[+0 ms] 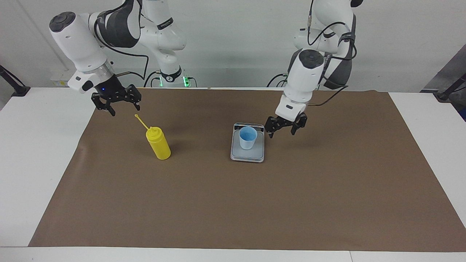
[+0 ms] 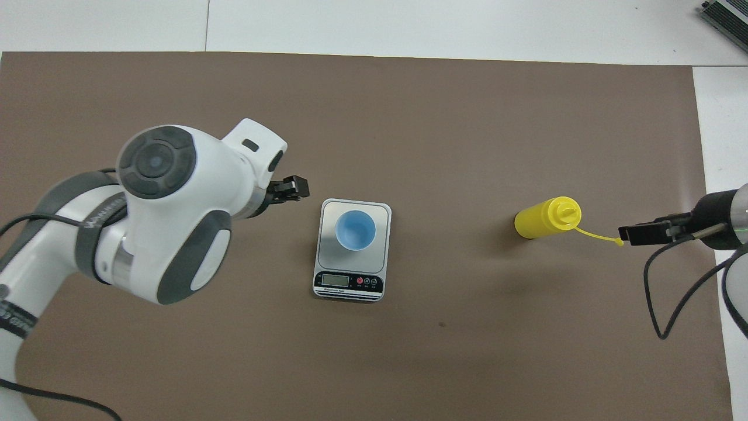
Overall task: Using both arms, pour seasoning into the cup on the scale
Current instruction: 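Release the cup and withdraw the left gripper toward its rest, then reach the right gripper to the yellow bottle and grasp it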
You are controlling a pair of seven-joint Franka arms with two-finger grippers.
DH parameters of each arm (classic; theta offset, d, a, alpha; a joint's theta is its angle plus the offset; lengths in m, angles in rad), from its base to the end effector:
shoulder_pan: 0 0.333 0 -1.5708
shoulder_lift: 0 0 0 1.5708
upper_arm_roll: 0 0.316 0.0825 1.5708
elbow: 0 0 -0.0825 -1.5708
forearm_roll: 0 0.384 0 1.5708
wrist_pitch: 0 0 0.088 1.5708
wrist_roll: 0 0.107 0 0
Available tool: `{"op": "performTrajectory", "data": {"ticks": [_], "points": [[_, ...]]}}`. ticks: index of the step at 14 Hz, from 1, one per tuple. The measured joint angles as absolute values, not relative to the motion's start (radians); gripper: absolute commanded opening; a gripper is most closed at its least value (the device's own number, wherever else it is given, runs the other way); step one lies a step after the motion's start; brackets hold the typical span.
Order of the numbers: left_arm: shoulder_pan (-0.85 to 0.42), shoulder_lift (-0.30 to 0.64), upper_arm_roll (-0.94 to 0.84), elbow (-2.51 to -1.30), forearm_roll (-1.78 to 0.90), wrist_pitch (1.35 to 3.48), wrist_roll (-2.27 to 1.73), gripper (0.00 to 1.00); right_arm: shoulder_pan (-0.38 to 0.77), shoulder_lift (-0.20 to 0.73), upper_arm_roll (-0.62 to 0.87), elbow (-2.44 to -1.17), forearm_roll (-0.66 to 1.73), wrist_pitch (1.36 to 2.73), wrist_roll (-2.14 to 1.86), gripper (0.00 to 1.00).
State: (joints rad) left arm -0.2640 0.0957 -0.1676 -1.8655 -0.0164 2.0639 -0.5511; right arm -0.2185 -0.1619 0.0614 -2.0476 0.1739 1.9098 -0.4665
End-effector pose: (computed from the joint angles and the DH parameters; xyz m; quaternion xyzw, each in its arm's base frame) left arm 0.5431 -0.2481 0.4732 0.9965 0.0639 0.0386 0.0381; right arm 0.5080 -0.0665 0.5136 -0.9890 -0.1256 -0.0352 0.0699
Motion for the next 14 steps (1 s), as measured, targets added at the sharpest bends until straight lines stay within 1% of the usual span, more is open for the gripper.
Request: {"op": "performTrajectory", "data": {"ticks": [6,8,10,11,14], "points": [[-0.025,-0.009,-0.162,-1.865,-0.016,1.919,-0.161,1.00,-0.359,-0.165,0.057,-2.185,0.369,1.948,-0.921,1.00],[0.033,-0.027,-0.162,-1.864,-0.016,1.905,-0.076,1.00,-0.395,-0.156,0.057,-2.235,0.450,1.997,-1.080,1.00],[0.069,-0.043,-0.162,-1.842,-0.016,1.878,-0.038,1.00,-0.428,-0.127,0.057,-2.281,0.552,2.036,-1.240,1.00],[0.082,-0.048,-0.161,-1.812,-0.016,1.844,-0.017,1.00,-0.442,-0.106,0.056,-2.295,0.608,2.051,-1.316,1.00],[0.113,-0.055,-0.161,-1.743,-0.016,1.775,0.044,1.00,-0.442,-0.041,0.057,-2.305,0.747,2.091,-1.498,1.00]]}}
